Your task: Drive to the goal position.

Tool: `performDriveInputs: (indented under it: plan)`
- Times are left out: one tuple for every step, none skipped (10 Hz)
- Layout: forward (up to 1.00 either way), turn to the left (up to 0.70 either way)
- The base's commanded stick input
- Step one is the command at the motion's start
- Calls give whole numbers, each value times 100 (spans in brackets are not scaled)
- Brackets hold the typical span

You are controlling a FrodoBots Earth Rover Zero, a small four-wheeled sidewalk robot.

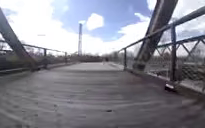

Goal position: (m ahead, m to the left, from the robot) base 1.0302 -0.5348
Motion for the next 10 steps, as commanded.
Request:
performDriveInputs:
  plan:
    - [100,0]
    - [100,0]
    - [100,0]
    - [100,0]
    - [100,0]
    - [100,0]
    - [100,0]
    - [100,0]
    - [100,0]
    - [100,0]
